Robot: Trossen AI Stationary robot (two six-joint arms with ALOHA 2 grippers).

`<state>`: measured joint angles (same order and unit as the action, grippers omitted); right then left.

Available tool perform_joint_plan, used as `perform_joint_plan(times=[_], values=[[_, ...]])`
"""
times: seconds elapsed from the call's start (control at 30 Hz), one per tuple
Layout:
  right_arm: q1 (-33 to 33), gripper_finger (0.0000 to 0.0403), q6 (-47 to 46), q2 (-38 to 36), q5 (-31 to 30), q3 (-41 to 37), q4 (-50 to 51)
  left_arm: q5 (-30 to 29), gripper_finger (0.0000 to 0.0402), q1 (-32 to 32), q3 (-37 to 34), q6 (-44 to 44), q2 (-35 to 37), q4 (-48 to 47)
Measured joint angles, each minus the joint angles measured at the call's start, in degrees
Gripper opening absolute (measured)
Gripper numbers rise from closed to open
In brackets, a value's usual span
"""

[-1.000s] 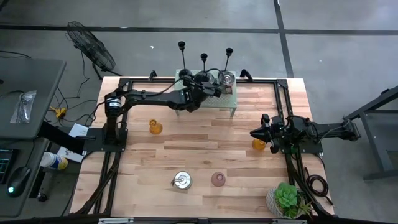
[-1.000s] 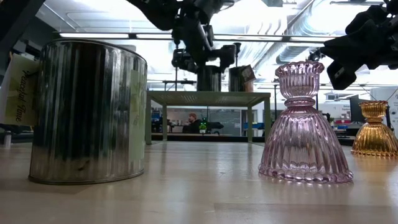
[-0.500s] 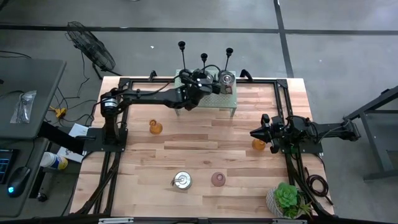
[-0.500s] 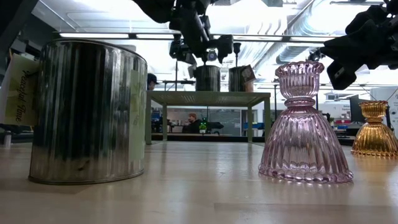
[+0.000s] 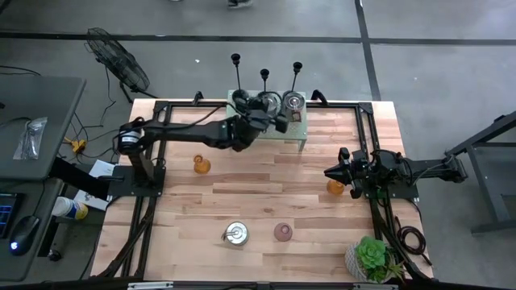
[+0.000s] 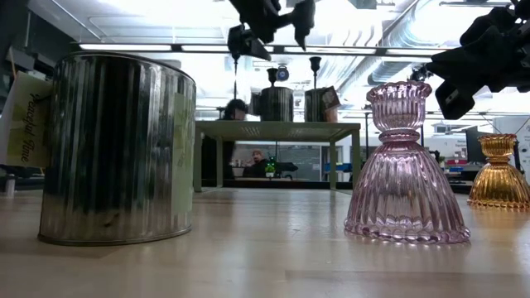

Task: Pick & Place candle stick holders
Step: Put the scented candle on the shelf

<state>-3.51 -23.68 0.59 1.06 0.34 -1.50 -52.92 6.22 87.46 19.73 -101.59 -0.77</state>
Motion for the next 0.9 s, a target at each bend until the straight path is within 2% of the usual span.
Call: perform_joint_plan(times=[0.27,0.5,0.7,0.77,0.9], values=[[0.0,0.0044,0.0,0.0,0.0,0.0,0.0,6.4,0.04,-4.2,0.1,0.0,1.6,-8.5],[0.0,0.0044,0.0,0.0,0.0,0.0,0.0,7.3,0.04,-7.6,0.0,0.6,3.9,-14.0],[0.0,0.0044,0.0,0.0,0.0,0.0,0.0,12.0,0.0398,-9.6,0.2,8.5,6.5,-24.6],[0.0,0.0044,0.0,0.2,0.0,0.0,-0.1,14.5,0.0389,-9.8,-0.1,10.1,7.5,-30.0],[0.0,0.0044,0.0,0.6,0.2,0.0,-0.2,17.0,0.0341,-11.0,0.0,12.4,8.1,-32.4]])
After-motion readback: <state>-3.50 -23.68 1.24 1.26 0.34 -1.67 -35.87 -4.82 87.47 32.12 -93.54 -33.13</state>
